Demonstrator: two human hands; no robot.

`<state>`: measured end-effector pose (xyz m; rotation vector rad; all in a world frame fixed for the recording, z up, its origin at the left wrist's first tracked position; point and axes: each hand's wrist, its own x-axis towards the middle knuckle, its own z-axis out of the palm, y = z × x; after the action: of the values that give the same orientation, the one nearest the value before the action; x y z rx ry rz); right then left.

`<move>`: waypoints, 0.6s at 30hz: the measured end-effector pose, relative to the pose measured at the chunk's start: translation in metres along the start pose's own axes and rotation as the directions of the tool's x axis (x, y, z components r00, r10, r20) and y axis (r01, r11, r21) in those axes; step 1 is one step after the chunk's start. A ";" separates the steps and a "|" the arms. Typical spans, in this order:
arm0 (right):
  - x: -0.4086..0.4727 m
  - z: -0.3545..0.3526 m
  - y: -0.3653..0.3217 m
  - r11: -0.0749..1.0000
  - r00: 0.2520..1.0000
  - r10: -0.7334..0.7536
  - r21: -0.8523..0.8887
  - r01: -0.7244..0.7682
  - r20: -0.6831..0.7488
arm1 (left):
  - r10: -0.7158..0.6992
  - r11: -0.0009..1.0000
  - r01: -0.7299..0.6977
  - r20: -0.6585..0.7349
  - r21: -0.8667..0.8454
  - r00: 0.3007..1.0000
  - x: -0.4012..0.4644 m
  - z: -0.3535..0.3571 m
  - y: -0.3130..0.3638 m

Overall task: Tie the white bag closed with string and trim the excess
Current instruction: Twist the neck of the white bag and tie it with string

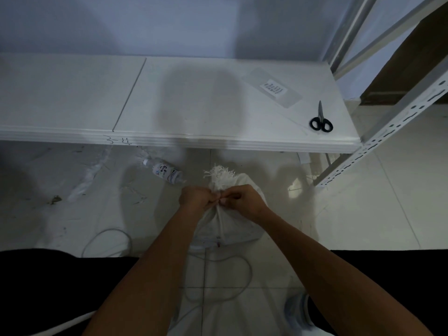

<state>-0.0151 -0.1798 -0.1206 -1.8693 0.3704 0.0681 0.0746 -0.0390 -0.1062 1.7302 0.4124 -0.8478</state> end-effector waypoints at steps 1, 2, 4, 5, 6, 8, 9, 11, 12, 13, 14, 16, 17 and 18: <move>0.000 -0.001 0.001 1.000 1.000 0.008 0.029 -0.009 0.003 | 0.002 0.999 -0.004 -0.032 -0.044 0.999 -0.001 0.004 -0.005; 0.000 -0.002 0.002 0.998 1.000 0.013 0.054 -0.013 0.007 | 0.012 0.996 -0.017 -0.061 -0.084 0.998 -0.004 0.007 -0.011; 0.000 -0.003 0.003 0.995 1.000 0.019 0.094 -0.020 0.011 | 0.009 0.986 -0.025 -0.099 -0.166 0.995 -0.002 0.012 -0.023; 0.000 -0.004 0.004 0.993 1.000 0.024 0.116 -0.025 0.013 | -0.002 0.977 -0.021 -0.108 -0.211 0.994 -0.001 0.014 -0.027; 0.000 -0.005 0.005 0.990 0.999 0.031 0.139 -0.033 0.018 | -0.017 0.962 -0.015 -0.115 -0.271 0.993 0.002 0.014 -0.030; -0.001 -0.006 0.005 0.984 0.998 0.042 0.172 -0.048 0.038 | -0.050 0.923 -0.007 -0.138 -0.385 0.989 0.006 0.015 -0.033; -0.001 -0.006 0.005 0.984 0.998 0.042 0.171 -0.050 0.047 | -0.054 0.908 -0.006 -0.132 -0.418 0.990 0.003 0.016 -0.032; 0.000 -0.006 0.004 0.986 0.998 0.039 0.161 -0.048 0.056 | -0.059 0.889 -0.011 -0.138 -0.457 0.989 -0.005 0.018 -0.028; -0.001 -0.007 0.004 0.985 0.998 0.043 0.166 -0.052 0.055 | -0.063 0.881 -0.011 -0.141 -0.473 0.988 -0.007 0.019 -0.026; -0.001 -0.008 0.004 0.983 0.997 0.050 0.173 -0.058 0.052 | -0.065 0.870 -0.012 -0.139 -0.492 0.988 -0.005 0.020 -0.026; -0.001 -0.008 0.004 0.983 0.997 0.056 0.170 -0.063 0.048 | -0.065 0.862 -0.011 -0.131 -0.506 0.989 -0.004 0.020 -0.027; -0.003 -0.008 0.004 0.988 0.998 0.055 0.140 -0.060 0.034 | -0.061 0.857 -0.014 -0.130 -0.515 0.990 -0.004 0.020 -0.026; -0.004 -0.006 0.003 0.992 0.999 0.048 0.119 -0.050 0.023 | -0.060 0.859 -0.022 -0.144 -0.512 0.988 -0.004 0.021 -0.026; -0.005 -0.005 0.002 0.995 0.999 0.036 0.096 -0.037 0.011 | -0.058 0.866 -0.033 -0.165 -0.498 0.985 -0.005 0.022 -0.026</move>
<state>-0.0215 -0.1835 -0.1195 -1.7672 0.3945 0.0826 0.0465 -0.0499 -0.1232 1.3158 0.6980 -0.5326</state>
